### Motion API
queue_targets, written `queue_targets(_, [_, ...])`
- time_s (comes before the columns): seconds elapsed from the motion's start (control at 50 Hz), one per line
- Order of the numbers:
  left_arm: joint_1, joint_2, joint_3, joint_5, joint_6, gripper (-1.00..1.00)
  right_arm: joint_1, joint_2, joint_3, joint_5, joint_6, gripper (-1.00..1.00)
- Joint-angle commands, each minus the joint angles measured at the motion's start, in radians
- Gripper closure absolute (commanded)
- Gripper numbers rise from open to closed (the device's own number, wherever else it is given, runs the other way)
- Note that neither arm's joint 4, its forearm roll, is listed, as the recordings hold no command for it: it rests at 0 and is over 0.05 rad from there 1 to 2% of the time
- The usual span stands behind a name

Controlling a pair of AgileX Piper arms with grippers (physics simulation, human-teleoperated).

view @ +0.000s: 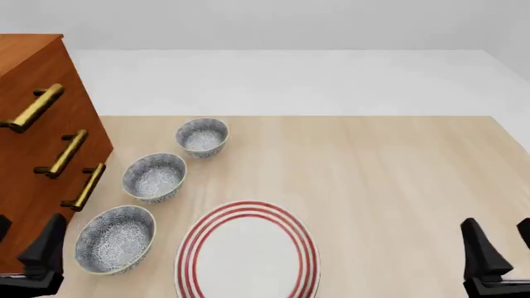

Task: Pick up the bowl and put it in the middle on the plate.

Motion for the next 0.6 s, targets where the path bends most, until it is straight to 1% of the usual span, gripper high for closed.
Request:
queue_targets(0.02, [-0.026, -0.054, 0.045, -0.051, 0.024, -1.0, -0.001, 0.018, -0.002, -0.009, 0.005, -1.0])
queue_targets(0.06, [-0.029, -0.055, 0.035, -0.039, 0.01, -1.0, 0.0, 0.008, -0.003, -0.002, 0.002, -1.0])
queue_targets(0.12, [-0.032, -0.053, 0.024, -0.039, 0.015, -1.0, 0.0, 0.008, -0.002, -0.004, 0.001, -1.0])
queue_targets(0.18, [-0.05, -0.055, 0.015, -0.037, 0.046, -1.0, -0.001, 0.019, -0.002, -0.009, 0.006, -1.0])
queue_targets(0.2, [-0.052, -0.055, 0.014, -0.036, 0.044, -1.0, -0.001, 0.018, -0.002, -0.006, 0.007, -1.0])
queue_targets(0.22, [-0.063, -0.055, -0.009, -0.019, 0.045, -1.0, -0.001, 0.013, -0.002, -0.003, 0.005, -1.0])
queue_targets(0.26, [-0.074, -0.055, -0.013, -0.019, 0.058, -1.0, -0.001, 0.011, -0.002, -0.002, 0.005, -1.0])
queue_targets(0.4, [-0.085, -0.055, -0.053, 0.02, 0.042, -1.0, -0.001, 0.007, -0.004, 0.005, 0.006, -1.0])
queue_targets(0.48, [-0.078, -0.055, -0.082, 0.051, 0.018, -1.0, -0.001, 0.007, -0.003, 0.005, 0.006, -1.0])
queue_targets(0.5, [-0.079, -0.055, -0.09, 0.063, 0.023, -1.0, -0.001, 0.006, -0.004, 0.006, 0.006, -1.0])
queue_targets(0.52, [-0.082, -0.055, -0.092, 0.072, 0.044, -1.0, -0.001, 0.006, -0.004, 0.007, 0.006, -1.0])
queue_targets(0.54, [-0.07, -0.055, -0.084, 0.104, 0.079, -1.0, -0.001, 0.005, -0.005, 0.007, 0.006, -1.0])
queue_targets(0.56, [-0.036, -0.054, -0.086, 0.138, 0.052, -1.0, -0.001, 0.005, -0.004, 0.008, 0.006, -1.0])
queue_targets(0.58, [-0.029, -0.052, -0.092, 0.153, 0.007, -1.0, -0.001, 0.006, -0.004, 0.006, 0.006, -1.0])
queue_targets(0.6, [-0.024, -0.052, -0.107, 0.174, -0.013, -1.0, -0.001, 0.004, -0.005, 0.009, 0.006, -1.0])
